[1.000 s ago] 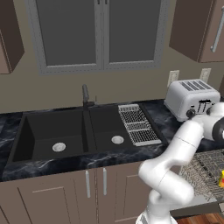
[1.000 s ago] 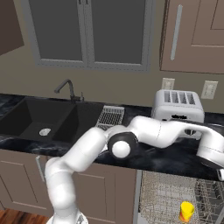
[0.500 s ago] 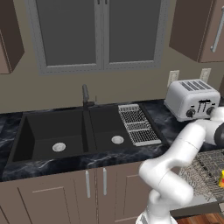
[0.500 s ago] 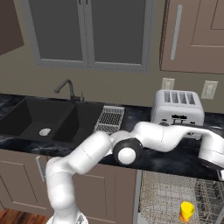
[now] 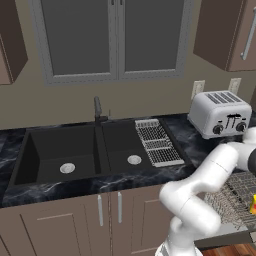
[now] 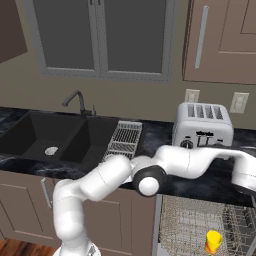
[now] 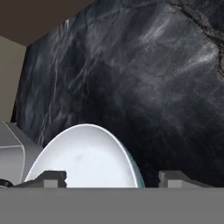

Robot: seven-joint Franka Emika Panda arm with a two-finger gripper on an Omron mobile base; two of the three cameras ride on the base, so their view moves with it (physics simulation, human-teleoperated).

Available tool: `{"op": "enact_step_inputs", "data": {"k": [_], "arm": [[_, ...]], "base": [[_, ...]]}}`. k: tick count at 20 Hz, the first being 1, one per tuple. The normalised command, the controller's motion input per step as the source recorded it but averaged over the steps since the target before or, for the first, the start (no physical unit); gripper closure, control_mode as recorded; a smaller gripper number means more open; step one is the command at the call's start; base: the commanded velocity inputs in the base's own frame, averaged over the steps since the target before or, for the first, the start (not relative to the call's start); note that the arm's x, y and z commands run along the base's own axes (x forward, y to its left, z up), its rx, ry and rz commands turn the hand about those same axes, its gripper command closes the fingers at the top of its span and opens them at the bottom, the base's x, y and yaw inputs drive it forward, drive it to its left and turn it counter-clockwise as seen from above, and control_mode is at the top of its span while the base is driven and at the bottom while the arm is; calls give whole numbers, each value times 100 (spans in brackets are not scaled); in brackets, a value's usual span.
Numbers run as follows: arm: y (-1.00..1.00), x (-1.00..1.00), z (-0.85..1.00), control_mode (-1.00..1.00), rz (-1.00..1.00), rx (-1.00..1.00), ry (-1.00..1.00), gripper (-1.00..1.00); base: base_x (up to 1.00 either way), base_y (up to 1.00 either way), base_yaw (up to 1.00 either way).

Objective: Pick up the cup and bowl from the counter, place them in the dishwasher, and close the dishwasher door.

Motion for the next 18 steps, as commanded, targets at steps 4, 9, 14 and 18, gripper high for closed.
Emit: {"op": "enact_step_inputs", "data": {"k": [4,9,14,18], "arm": [[-3,4,-16,-100,0,4,0,100],[-1,0,-2,-100,0,7,0,100],[17,-1,0,-100,0,1,0,100],[49,-16,0,-100,1,0,0,100]], "base": [[0,0,0],[0,0,0],[0,0,0],[0,0,0]]}}
